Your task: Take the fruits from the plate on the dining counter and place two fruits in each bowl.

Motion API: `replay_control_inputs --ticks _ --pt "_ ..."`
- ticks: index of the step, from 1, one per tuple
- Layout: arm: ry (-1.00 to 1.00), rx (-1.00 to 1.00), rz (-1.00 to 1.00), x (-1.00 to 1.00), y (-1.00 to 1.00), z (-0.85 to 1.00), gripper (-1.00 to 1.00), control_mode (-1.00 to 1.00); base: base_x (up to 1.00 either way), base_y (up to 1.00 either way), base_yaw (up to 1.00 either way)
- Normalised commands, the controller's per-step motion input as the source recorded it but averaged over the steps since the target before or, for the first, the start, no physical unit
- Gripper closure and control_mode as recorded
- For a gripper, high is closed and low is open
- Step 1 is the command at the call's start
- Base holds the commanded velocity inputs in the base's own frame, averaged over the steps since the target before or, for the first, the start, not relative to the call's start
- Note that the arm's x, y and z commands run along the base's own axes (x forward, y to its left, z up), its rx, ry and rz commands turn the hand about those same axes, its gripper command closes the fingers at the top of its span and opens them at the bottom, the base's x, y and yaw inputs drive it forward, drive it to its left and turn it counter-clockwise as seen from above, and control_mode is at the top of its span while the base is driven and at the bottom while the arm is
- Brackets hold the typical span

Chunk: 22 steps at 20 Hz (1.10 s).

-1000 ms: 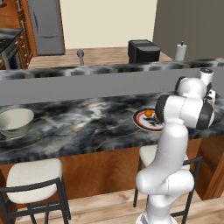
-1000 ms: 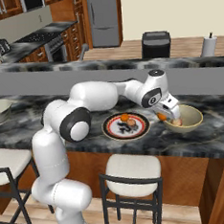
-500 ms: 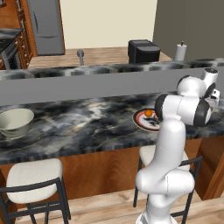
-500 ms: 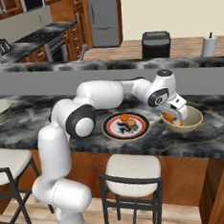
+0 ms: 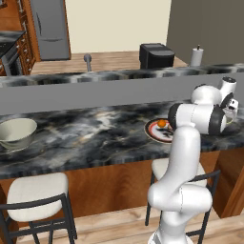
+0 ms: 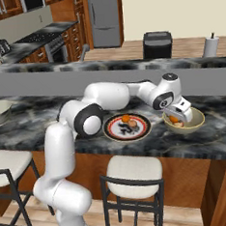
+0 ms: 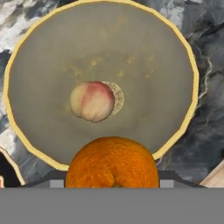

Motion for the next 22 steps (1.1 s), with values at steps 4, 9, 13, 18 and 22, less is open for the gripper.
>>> replay_control_inputs --ticks 4,9,13,18,22 --pt "0.0 0.0 0.0 0.4 -0.19 0.0 1.0 -1.0 0.0 0.0 0.0" --pt "0.0 0.0 0.0 0.08 -0.01 -0.19 1.0 -1.0 0.0 0.0 0.0" --pt "0.0 -0.01 0.0 0.0 0.0 -0.47 1.0 -1.0 0.0 0.0 0.0" --pt "0.0 0.0 0.0 0.0 0.0 -0.48 1.0 -1.0 0.0 0.0 0.0" --pt "0.0 0.0 0.0 0.0 0.0 -0.23 1.0 -1.0 0.0 0.0 0.0"
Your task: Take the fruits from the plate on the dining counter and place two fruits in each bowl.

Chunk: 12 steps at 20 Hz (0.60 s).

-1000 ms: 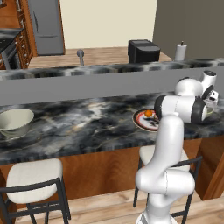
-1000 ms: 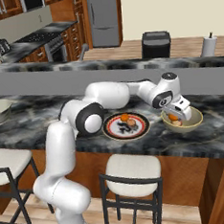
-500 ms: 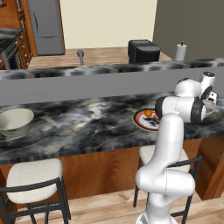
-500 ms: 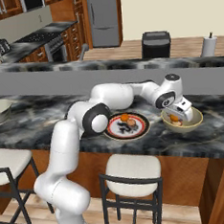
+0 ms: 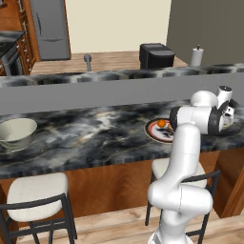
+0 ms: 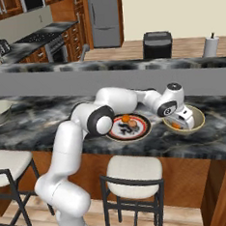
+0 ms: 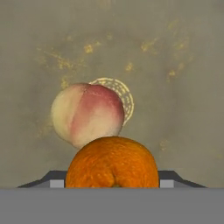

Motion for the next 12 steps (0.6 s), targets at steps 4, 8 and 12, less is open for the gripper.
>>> replay_control_inputs --ticks 4,8,12 --pt "0.0 0.0 0.0 0.0 0.0 -0.04 -1.0 -1.0 0.0 0.0 0.0" --pt "0.0 0.0 0.0 0.0 0.0 0.0 -1.0 -1.0 0.0 0.0 0.0" --pt "0.0 0.0 0.0 0.0 0.0 0.0 -1.0 -1.0 0.0 0.0 0.0"
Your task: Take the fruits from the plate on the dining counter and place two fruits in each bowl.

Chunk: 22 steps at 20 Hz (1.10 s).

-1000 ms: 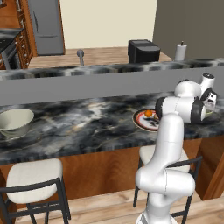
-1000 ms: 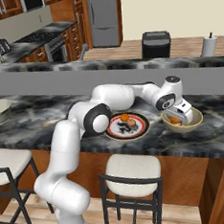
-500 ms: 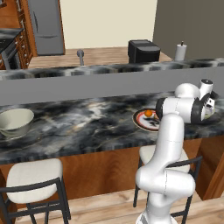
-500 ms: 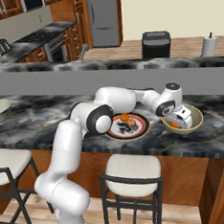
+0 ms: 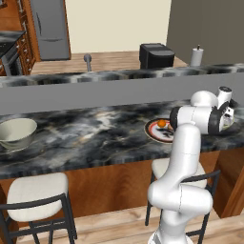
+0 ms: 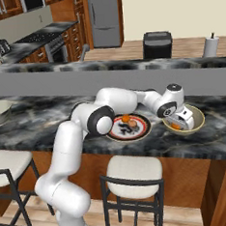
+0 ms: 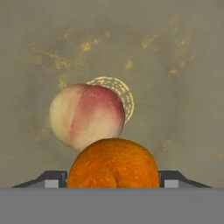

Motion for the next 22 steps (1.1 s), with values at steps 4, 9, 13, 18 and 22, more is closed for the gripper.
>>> replay_control_inputs --ticks 4,9,13,18,22 --pt "0.0 0.0 0.0 0.0 0.0 0.04 -1.0 -1.0 0.0 0.0 0.0" --pt "0.0 0.0 0.0 0.02 0.0 0.39 -1.0 -1.0 0.0 0.0 0.0" --pt "0.0 0.0 0.0 0.0 0.0 0.77 -1.0 -1.0 0.0 0.0 0.0" --pt "0.0 -0.02 0.0 0.0 0.15 0.65 -1.0 -1.0 0.0 0.0 0.0" --pt "0.0 -0.07 0.04 -0.2 0.79 0.45 -1.0 -1.0 0.0 0.0 0.0"
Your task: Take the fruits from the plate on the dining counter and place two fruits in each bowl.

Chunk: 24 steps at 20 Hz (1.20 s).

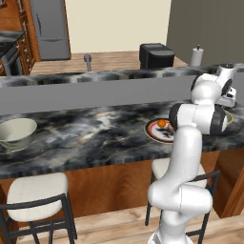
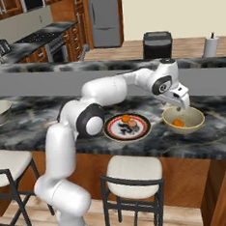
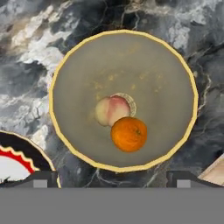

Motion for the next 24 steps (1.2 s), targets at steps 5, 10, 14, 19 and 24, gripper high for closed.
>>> replay_control_inputs --ticks 5,10,14,19,24 --pt "0.0 -0.1 0.12 -0.33 0.99 0.3 -1.0 -1.0 0.0 0.0 0.0" --pt "0.01 -0.04 0.17 -0.42 0.92 0.11 -1.0 -1.0 0.0 0.0 0.0" --pt "0.01 0.0 0.21 -0.2 0.8 0.0 -1.0 -1.0 0.0 0.0 0.0" --pt "0.03 0.04 0.27 0.01 0.63 -0.02 -1.0 -1.0 0.0 0.0 0.0" --pt "0.05 0.05 0.21 0.04 0.42 -0.02 -1.0 -1.0 0.0 0.0 0.0"
